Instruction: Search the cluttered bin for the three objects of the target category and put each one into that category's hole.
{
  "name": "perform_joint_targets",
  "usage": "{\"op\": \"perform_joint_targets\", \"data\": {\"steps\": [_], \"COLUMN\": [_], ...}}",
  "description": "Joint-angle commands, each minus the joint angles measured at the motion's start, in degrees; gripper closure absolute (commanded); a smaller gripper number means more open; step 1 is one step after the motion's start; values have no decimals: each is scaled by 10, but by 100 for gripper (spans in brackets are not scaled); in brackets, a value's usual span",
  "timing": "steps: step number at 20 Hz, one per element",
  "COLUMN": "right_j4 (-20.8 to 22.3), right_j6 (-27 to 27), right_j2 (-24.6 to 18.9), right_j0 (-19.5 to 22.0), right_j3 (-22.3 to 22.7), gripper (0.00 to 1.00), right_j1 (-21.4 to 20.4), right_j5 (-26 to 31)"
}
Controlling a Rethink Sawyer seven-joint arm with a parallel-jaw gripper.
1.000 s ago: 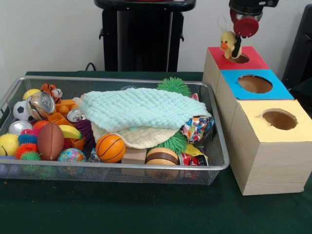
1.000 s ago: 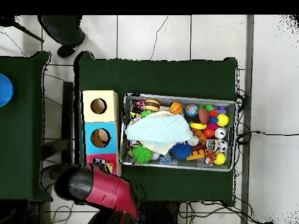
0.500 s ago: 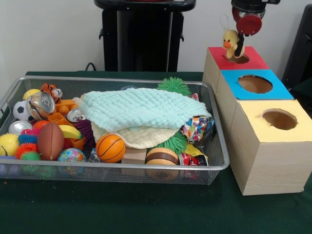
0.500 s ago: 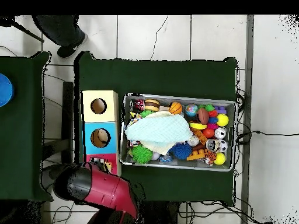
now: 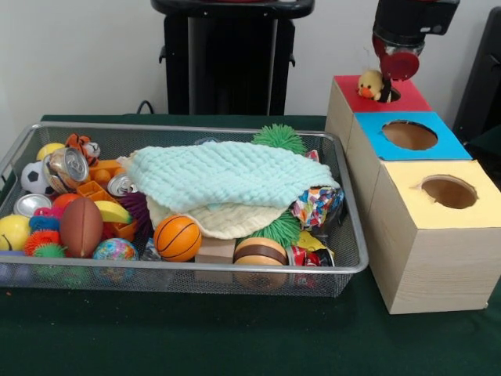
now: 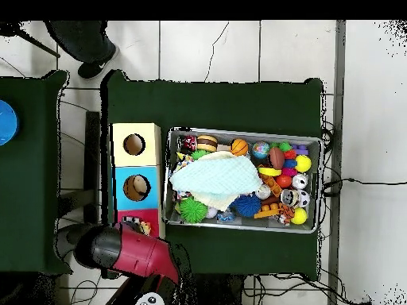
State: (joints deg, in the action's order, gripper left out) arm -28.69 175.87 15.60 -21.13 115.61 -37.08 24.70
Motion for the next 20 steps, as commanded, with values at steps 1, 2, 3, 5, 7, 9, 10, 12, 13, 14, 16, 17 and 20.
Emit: {"op": "perform_joint_targets", "data": {"steps": [1,2,3,5,7,9,10,12,13,14,16,17,20], "right_j4": [-18,-19,-20,-20,-13,-19,-19,-23,-22,-22,-20,-19,-7], "right_j6": [72,76,76,79,81,94,93,88,92,93,89,90,98], "right_j2": [-42,-40,-41,-38,-27,-22,-22,-31,-27,-27,-27,-26,-8], "right_j0": [0,-3,-2,-4,-12,-18,-18,-11,-17,-18,-15,-17,-27], "right_j3": [-35,-38,-36,-37,-41,-43,-43,-36,-41,-41,-36,-38,-47], "gripper": [0,0,0,0,0,0,0,0,0,0,0,0,0], "right_j1": [33,34,32,30,31,32,32,26,28,26,20,20,9], "right_j5": [-9,-4,-3,4,13,16,16,9,16,18,20,25,68]}}
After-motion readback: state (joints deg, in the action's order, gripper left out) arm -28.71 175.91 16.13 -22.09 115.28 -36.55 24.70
